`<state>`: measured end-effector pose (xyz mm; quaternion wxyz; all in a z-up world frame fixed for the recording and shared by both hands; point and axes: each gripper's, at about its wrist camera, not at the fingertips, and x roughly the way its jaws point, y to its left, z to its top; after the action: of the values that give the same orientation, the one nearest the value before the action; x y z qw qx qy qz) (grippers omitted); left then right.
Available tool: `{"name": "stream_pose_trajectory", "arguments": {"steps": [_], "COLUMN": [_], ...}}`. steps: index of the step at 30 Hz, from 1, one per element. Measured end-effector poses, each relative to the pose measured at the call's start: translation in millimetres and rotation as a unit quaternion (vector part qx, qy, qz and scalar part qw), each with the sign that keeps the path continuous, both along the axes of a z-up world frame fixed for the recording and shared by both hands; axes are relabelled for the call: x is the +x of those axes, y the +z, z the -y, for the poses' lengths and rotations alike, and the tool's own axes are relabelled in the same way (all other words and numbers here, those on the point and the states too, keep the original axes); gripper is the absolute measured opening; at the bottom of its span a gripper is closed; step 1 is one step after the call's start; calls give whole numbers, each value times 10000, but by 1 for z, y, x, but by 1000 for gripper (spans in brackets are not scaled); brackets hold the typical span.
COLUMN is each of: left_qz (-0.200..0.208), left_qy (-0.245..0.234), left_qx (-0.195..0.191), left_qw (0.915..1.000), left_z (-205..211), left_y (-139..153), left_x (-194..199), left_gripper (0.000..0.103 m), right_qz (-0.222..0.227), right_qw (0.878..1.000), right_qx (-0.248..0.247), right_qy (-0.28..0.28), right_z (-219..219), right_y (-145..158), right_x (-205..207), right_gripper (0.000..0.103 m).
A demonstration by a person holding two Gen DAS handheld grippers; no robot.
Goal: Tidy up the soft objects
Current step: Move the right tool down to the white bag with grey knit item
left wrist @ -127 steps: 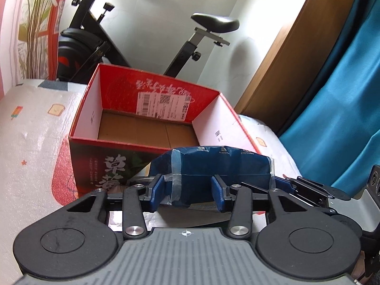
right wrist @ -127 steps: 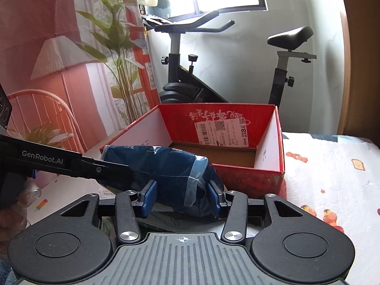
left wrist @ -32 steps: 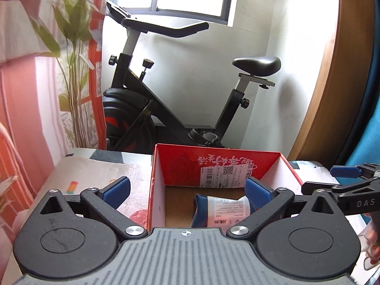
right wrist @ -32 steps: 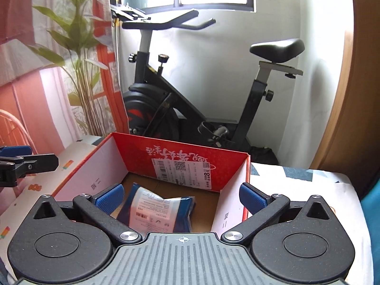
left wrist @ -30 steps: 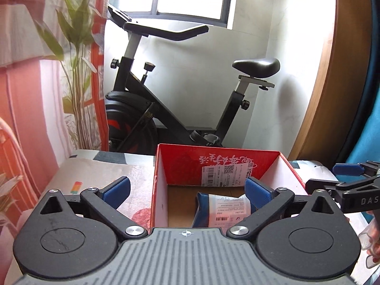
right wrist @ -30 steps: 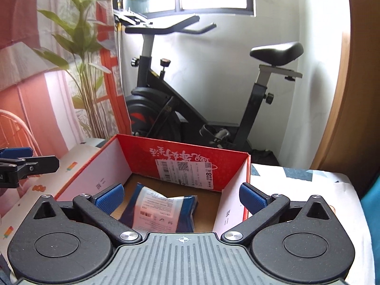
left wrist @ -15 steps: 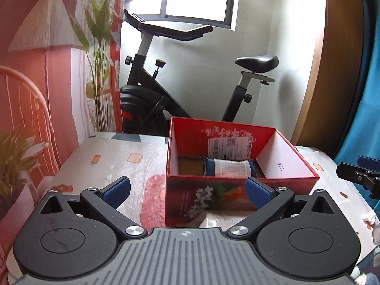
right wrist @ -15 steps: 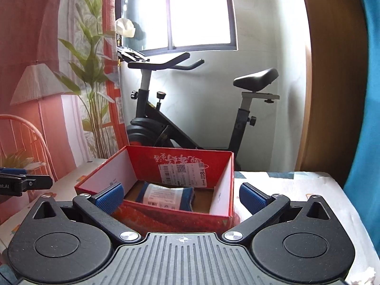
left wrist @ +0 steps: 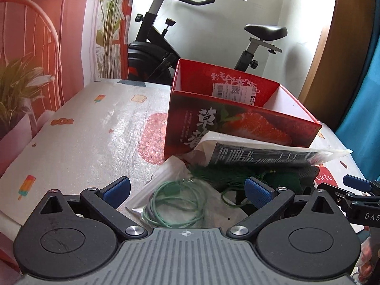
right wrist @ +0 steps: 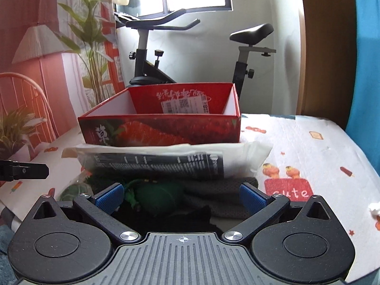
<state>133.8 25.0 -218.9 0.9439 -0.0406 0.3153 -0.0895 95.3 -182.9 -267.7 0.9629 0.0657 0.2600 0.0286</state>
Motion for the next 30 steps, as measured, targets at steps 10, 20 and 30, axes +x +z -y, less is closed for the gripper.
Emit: {"name": "stream_pose_trajectory", "arguments": {"steps": [10, 20, 30], "left_qz": [-191, -144, 167], "left_qy": [102, 159, -367], "left_qx": [-108, -124, 484], "left_qw": [9997, 9997, 9980], "left_z": [-1, 2, 34], "left_y": [-14, -14, -27], "left_x": [-1, 10, 33], "left_gripper": [103, 103, 102], "right_qz": [4, 153, 50], "right_qw": [9999, 9997, 9986], "right_qx": [19, -190, -500], "right_qy": [170, 30, 140], "right_z": [-2, 14, 30], "right_y": [-4, -7, -23], "right_x": [-1, 14, 42], "right_gripper": [102, 102, 95]}}
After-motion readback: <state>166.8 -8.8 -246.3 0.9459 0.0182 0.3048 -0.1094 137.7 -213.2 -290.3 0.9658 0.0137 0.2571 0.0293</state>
